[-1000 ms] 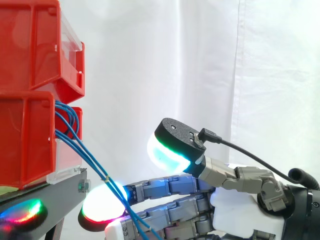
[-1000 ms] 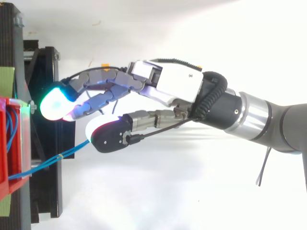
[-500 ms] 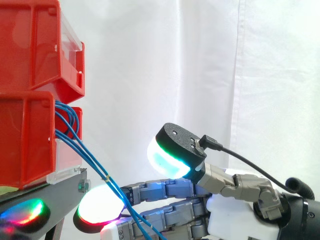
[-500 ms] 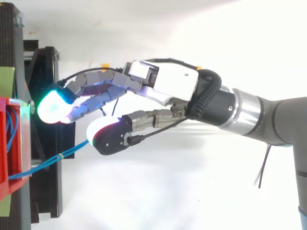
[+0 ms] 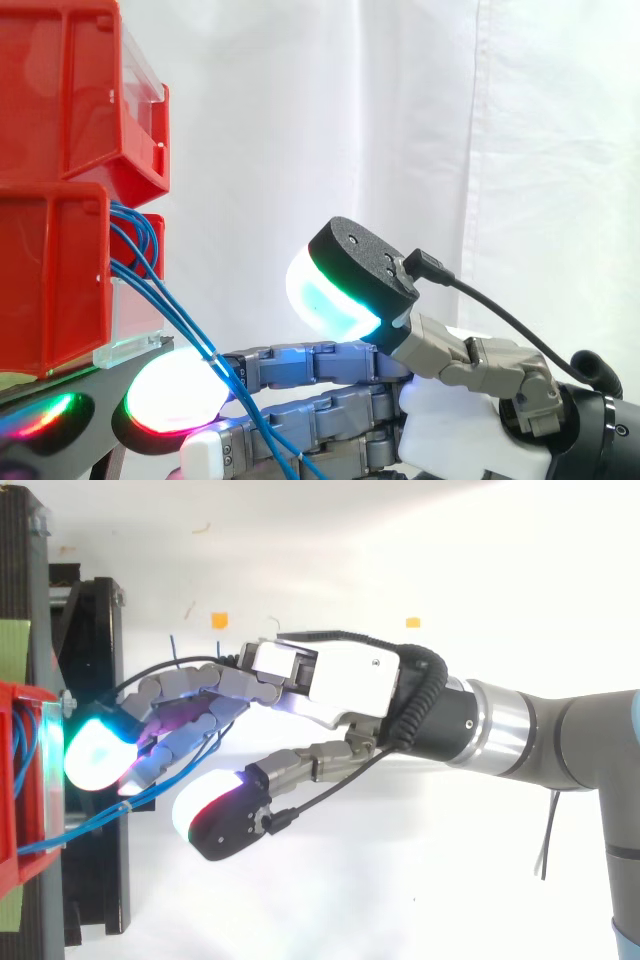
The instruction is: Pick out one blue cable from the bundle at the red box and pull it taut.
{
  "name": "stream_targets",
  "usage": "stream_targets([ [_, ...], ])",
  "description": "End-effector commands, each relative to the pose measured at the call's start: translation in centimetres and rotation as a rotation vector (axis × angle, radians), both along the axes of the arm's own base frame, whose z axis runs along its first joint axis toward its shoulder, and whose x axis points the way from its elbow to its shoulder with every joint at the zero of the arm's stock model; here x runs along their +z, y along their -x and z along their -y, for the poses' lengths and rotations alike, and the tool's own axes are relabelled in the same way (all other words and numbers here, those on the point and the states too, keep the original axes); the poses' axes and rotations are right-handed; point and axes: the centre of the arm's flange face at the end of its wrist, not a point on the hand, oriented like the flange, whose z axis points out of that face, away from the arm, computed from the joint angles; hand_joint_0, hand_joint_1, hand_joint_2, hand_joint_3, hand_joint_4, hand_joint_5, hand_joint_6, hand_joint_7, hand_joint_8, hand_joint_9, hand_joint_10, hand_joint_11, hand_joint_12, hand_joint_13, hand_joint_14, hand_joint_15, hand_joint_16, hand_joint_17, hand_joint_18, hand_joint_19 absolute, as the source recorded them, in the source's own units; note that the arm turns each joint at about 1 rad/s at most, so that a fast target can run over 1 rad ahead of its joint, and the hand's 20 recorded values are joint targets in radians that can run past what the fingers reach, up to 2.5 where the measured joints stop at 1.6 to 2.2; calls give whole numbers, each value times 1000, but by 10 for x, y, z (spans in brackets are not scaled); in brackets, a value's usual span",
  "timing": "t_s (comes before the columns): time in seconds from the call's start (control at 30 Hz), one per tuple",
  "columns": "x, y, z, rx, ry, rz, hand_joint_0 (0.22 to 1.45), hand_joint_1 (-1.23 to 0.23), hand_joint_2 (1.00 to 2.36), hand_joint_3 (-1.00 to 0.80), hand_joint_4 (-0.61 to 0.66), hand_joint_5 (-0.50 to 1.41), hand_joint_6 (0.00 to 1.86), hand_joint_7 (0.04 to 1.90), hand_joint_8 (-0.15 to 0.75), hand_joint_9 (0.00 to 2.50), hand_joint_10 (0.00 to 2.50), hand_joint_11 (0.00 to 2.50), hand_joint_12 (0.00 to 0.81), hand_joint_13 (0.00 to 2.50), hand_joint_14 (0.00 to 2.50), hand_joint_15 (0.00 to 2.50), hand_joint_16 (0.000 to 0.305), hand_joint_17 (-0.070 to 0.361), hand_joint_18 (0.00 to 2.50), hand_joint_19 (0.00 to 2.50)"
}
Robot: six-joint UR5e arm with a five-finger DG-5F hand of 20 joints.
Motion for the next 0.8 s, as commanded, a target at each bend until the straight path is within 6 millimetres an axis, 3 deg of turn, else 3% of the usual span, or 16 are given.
stream_targets([
  [0.0,-6,0,-1,10,4,-9,551,-601,1002,-476,312,-185,502,728,341,880,7,160,472,581,11,266,71,160,396,530],
  [0.13,-18,0,1,14,6,-13,568,-611,1003,-463,326,-173,503,762,340,897,7,168,470,605,11,283,70,158,426,538],
  [0.77,-15,-2,-3,32,-2,7,636,-624,1013,-345,332,-126,504,1038,351,949,10,239,469,674,13,328,68,153,498,587],
])
